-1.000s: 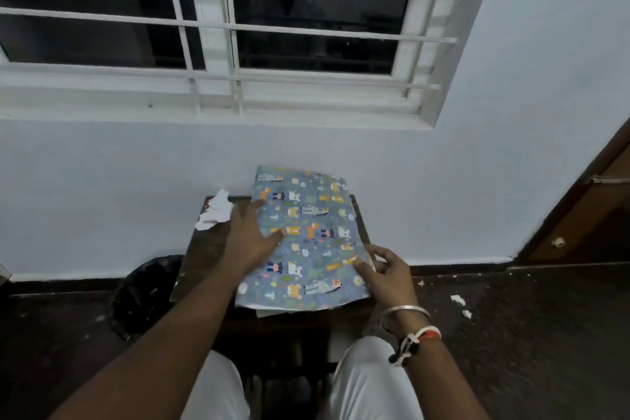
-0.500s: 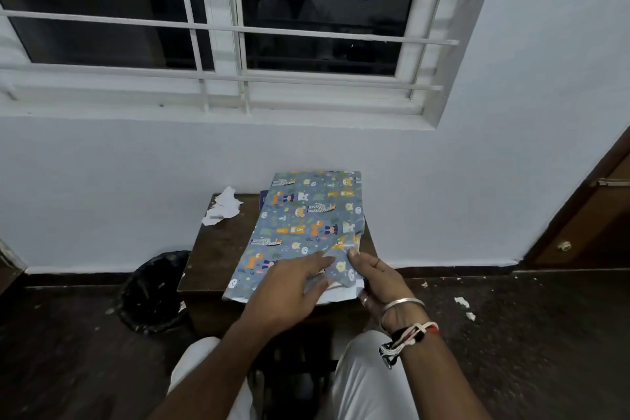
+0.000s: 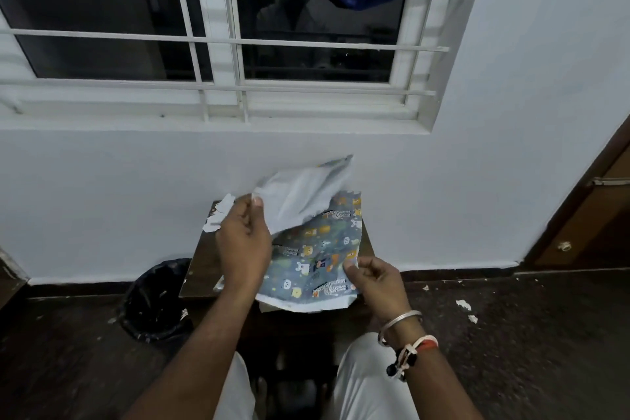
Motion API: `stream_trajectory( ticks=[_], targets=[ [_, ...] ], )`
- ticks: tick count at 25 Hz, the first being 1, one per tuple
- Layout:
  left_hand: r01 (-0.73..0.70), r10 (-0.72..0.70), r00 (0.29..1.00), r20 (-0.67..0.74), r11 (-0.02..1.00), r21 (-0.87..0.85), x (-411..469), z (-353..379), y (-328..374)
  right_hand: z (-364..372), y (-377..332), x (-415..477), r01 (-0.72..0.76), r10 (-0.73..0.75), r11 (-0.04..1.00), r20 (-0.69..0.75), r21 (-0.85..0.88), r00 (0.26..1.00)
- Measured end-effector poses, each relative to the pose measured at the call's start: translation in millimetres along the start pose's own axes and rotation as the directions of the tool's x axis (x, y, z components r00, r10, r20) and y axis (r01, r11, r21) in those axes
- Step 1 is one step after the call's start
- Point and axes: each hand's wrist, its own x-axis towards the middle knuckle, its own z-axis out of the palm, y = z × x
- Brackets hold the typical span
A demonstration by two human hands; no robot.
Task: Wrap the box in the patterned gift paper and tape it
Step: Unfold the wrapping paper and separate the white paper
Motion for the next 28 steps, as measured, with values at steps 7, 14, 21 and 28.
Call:
stream_trajectory(
  ticks=[7, 14, 21, 28],
  targets=[
    [0.150, -0.231, 0.937, -0.262, 0.943, -0.297, 85.8, -44.6, -3.5, -18.4, -66.1, -8.3, -0.154, 0.148, 0.971, 0.042, 0.182, 0.988],
    [0.405, -0.544, 0.822, -0.172, 0.769, -0.495, 103.7, -84.8, -53.0, -23.6, -150.7, 5.1, -0.244, 0.082, 0.725, 0.271, 0.644, 0.959],
    [0.582, -0.604, 0.783, 0.152, 0.624, -0.522, 67.5, -83.5, -68.5, 8.2, -147.2, 6.6, -0.089, -0.027, 0.757, 0.168, 0.647, 0.985],
    [0.471, -0.465, 0.878, 0.111, 0.802, -0.368, 9.6, -58.9, -89.1, 33.7, -142.5, -1.2, -0.100, -0.028, 0.798, 0.202, 0.595, 0.979]
  ],
)
